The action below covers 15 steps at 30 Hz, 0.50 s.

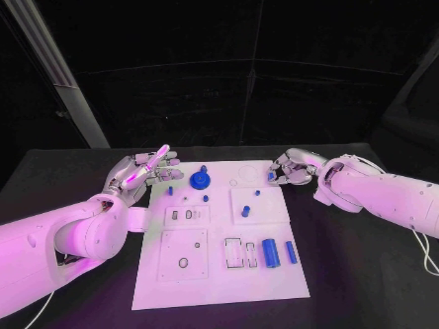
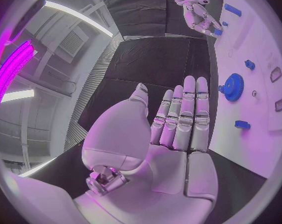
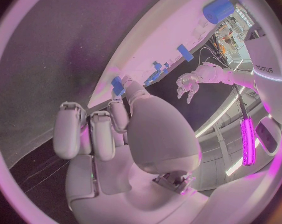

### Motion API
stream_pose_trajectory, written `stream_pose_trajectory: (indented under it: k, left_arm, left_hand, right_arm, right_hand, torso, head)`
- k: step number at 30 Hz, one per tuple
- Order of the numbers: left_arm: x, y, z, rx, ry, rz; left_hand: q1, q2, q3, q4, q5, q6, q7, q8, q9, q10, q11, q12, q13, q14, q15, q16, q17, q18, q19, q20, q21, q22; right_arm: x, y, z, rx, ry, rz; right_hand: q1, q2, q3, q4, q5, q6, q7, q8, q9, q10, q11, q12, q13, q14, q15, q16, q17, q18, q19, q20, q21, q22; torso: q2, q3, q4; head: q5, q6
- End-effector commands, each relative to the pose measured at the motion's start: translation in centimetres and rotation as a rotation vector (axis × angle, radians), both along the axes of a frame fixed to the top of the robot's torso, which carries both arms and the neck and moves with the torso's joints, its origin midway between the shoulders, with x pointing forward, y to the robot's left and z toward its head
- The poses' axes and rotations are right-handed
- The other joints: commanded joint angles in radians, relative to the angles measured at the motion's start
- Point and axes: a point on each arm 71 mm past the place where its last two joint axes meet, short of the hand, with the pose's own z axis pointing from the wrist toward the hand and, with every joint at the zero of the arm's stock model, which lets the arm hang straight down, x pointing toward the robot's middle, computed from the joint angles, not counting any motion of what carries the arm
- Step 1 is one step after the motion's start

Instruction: Assemble the parts on the task board

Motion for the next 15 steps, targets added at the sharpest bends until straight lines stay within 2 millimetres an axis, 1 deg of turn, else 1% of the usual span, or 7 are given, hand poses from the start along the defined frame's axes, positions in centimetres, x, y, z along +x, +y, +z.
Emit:
stream_pose_trajectory:
  k: [1, 2, 6, 9, 11, 15]
  left_arm:
    - [0.0, -0.1, 0.1, -0.006, -0.006, -0.012]
    - [0.0, -0.1, 0.1, -0.006, -0.006, -0.012]
    - [0.0, 0.0, 0.1, -0.005, -0.005, -0.011]
    - [0.0, 0.0, 0.1, -0.005, -0.005, -0.010]
    - [0.0, 0.1, 0.1, -0.005, -0.005, -0.010]
    - [-0.1, 0.1, 0.1, -0.004, -0.005, -0.008]
  left_hand:
    - [0.008, 0.004, -0.001, -0.005, 0.001, 0.004, 0.000, -0.005, 0.000, 0.008, 0.002, -0.004, 0.000, 0.005, -0.001, -0.003, 0.002, 0.015, 0.010, 0.000, -0.002, -0.001]
    - [0.008, 0.004, -0.001, -0.005, 0.001, 0.004, 0.000, -0.005, 0.000, 0.008, 0.002, -0.004, 0.000, 0.005, -0.001, -0.003, 0.002, 0.015, 0.010, 0.000, -0.002, -0.001]
    - [0.008, 0.004, -0.001, -0.005, 0.001, 0.004, 0.000, -0.005, 0.000, 0.008, 0.002, -0.004, 0.000, 0.005, -0.001, -0.003, 0.002, 0.015, 0.010, 0.000, -0.002, -0.001]
    - [0.008, 0.004, -0.001, -0.005, 0.001, 0.004, 0.000, -0.005, 0.000, 0.008, 0.002, -0.004, 0.000, 0.005, -0.001, -0.003, 0.002, 0.015, 0.010, 0.000, -0.002, -0.001]
    - [0.008, 0.004, -0.001, -0.005, 0.001, 0.004, 0.000, -0.005, 0.000, 0.008, 0.002, -0.004, 0.000, 0.005, -0.001, -0.003, 0.002, 0.015, 0.010, 0.000, -0.002, -0.001]
    - [0.009, 0.005, -0.001, -0.006, 0.001, 0.004, 0.001, -0.006, 0.000, 0.008, 0.002, -0.005, 0.000, 0.005, -0.001, -0.004, 0.002, 0.015, 0.010, 0.000, -0.003, -0.002]
  right_arm:
    - [0.0, 0.1, 0.1, 0.002, -0.006, 0.010]
    - [0.0, 0.1, 0.1, 0.003, -0.011, 0.007]
    - [0.0, 0.1, 0.4, 0.004, -0.041, -0.007]
    - [0.0, 0.2, 0.6, 0.008, -0.069, -0.020]
    - [-0.3, 0.3, 0.9, 0.016, -0.090, -0.036]
    - [-1.0, 1.1, 1.5, 0.042, -0.106, -0.063]
  right_hand:
    - [-0.001, 0.016, 0.015, -0.002, -0.004, 0.016, -0.005, 0.009, 0.003, 0.003, -0.010, 0.008, 0.003, 0.076, -0.011, 0.006, 0.131, -0.011, 0.001, -0.010, 0.005, 0.002]
    - [0.001, 0.019, 0.021, -0.004, -0.005, 0.020, -0.006, 0.010, 0.004, 0.003, -0.011, 0.009, 0.003, 0.076, -0.012, 0.007, 0.132, -0.011, 0.001, -0.011, 0.005, 0.003]
    - [0.005, 0.030, 0.046, -0.012, -0.012, 0.029, -0.010, 0.011, 0.003, 0.005, -0.015, 0.011, 0.005, 0.078, -0.016, 0.010, 0.140, -0.012, 0.003, -0.015, 0.007, 0.007]
    - [0.006, 0.037, 0.063, -0.016, -0.011, 0.032, -0.011, 0.010, 0.003, 0.006, -0.016, 0.012, 0.006, 0.079, -0.017, 0.012, 0.144, -0.014, 0.006, -0.017, 0.010, 0.014]
    - [0.002, 0.037, 0.071, -0.017, -0.008, 0.033, -0.011, 0.009, 0.002, 0.007, -0.016, 0.012, 0.006, 0.079, -0.018, 0.012, 0.145, -0.015, 0.009, -0.018, 0.012, 0.018]
    - [-0.015, 0.032, 0.082, -0.015, -0.003, 0.035, -0.011, 0.008, 0.002, 0.007, -0.016, 0.011, 0.006, 0.079, -0.018, 0.012, 0.145, -0.015, 0.011, -0.019, 0.014, 0.022]
  torso:
    - [0.000, 0.0001, 0.0005]
    - [0.000, -0.0002, 0.0005]
    - [-0.001, 0.0004, -0.0001]
    - [-0.001, -0.0003, -0.0014]
    - [-0.002, -0.0018, -0.0013]
    - [-0.003, -0.0031, -0.0011]
  head:
    - [-0.001, 0.000]
    - [-0.001, 0.000]
    - [-0.002, 0.000]
    - [-0.001, 0.002]
    - [-0.001, 0.002]
    - [-0.001, 0.003]
